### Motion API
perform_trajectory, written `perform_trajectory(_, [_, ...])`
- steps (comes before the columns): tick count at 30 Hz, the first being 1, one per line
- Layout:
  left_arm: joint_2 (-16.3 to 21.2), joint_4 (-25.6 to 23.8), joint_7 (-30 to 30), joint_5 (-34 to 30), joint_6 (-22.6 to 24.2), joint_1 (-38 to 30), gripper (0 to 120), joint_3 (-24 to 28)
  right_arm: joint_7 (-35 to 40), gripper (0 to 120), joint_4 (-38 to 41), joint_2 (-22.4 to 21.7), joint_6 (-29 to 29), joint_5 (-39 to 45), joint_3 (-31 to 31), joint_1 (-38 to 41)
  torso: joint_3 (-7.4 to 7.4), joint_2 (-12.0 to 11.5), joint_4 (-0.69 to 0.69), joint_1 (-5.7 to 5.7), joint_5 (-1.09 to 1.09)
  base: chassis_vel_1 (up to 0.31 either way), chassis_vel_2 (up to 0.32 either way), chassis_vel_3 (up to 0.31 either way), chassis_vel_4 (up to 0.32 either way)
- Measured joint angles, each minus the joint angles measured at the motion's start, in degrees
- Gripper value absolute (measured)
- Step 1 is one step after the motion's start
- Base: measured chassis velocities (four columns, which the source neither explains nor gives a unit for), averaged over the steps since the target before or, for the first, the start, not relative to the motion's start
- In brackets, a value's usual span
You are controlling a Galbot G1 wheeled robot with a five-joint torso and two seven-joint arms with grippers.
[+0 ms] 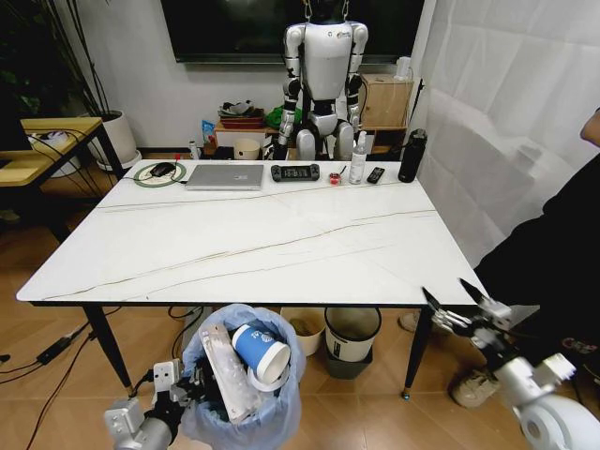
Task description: Pick up the trash bin and place the trash from the table into it.
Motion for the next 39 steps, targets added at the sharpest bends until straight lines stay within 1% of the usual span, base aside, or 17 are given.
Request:
perform_trajectory(1, [0.6,0.4,0.1,0.0,-0.6,-0.1,0,0.3,-0.5,100,-0.2,2.6,0.2,-0.6,1.7,-1.4,0.0,0.0,-0.02,0.0,0.06,0.0,0.0,0.0,0.0])
perform_trajectory(2, [0.6,0.4,0.1,0.0,-0.6,-0.1,0,0.3,-0.5,100,-0.2,2.6,0.2,-0.6,1.7,-1.4,0.0,0.0,-0.02,0.0,0.06,0.0,0.0,0.0,0.0])
perform_trajectory(3, [1.0,0.7,0.2,-0.2,-1.1,-0.1,0,0.6,-1.0,100,-0.4,4.4,0.4,-1.0,2.9,-2.3,0.0,0.0,-0.02,0.0,0.07,0.0,0.0,0.0,0.0])
perform_trajectory(5, [1.7,1.5,0.4,-0.4,-1.9,-0.4,0,1.1,-2.1,100,-0.5,7.3,0.7,-1.6,5.0,-3.9,0.0,0.0,-0.03,0.0,0.02,0.0,0.0,0.0,0.0])
perform_trajectory(8, [2.6,2.4,0.5,-1.1,-2.8,-1.0,0,1.4,-3.1,100,-0.6,9.6,0.9,-2.0,7.1,-5.1,0.0,0.0,-0.02,-0.01,0.04,0.0,0.0,0.0,0.0])
perform_trajectory(14, [3.7,3.7,0.5,-2.4,-3.8,-1.9,0,1.8,-3.6,100,-0.7,10.5,1.0,-2.2,7.9,-5.2,0.01,0.0,-0.01,0.0,0.04,0.0,0.0,0.0,0.0])
perform_trajectory(24, [3.5,4.6,0.6,-2.8,-4.2,-2.1,0,1.8,-3.6,100,-0.7,10.3,1.0,-2.2,7.7,-5.1,-0.01,0.0,0.0,-0.02,0.04,0.0,0.0,0.0,0.0])
perform_trajectory(29, [2.5,5.7,1.0,-2.3,-4.1,-2.2,0,1.5,-3.6,100,-0.7,10.2,1.0,-2.2,7.6,-5.0,-0.54,-1.0,0.0,-0.48,0.05,0.0,0.0,0.0,0.0])
perform_trajectory(33, [0.6,8.3,1.8,-1.1,-4.2,-2.2,0,1.3,-3.5,100,-0.7,10.1,1.0,-2.2,7.5,-5.0,-1.49,-2.8,0.01,-1.28,0.04,0.0,0.0,0.0,0.0])
perform_trajectory(35, [-0.4,9.2,2.1,-0.4,-4.4,-2.2,0,1.4,-3.5,100,-0.7,10.1,1.0,-2.2,7.4,-5.0,-1.97,-3.7,0.0,-1.66,0.04,0.0,0.0,0.0,0.0])
perform_trajectory(36, [-0.4,9.2,2.1,-0.4,-4.4,-2.2,0,1.4,-3.5,100,-0.7,10.1,1.0,-2.2,7.4,-5.0,-1.97,-3.7,0.0,-1.66,0.04,0.0,0.0,0.0,0.0])
perform_trajectory(39, [-1.9,10.6,2.5,1.0,-4.8,-2.1,0,1.5,-3.5,100,-0.7,10.1,1.0,-2.1,7.4,-5.0,-2.78,-5.1,0.0,-2.3,0.05,0.0,0.0,0.0,0.0])
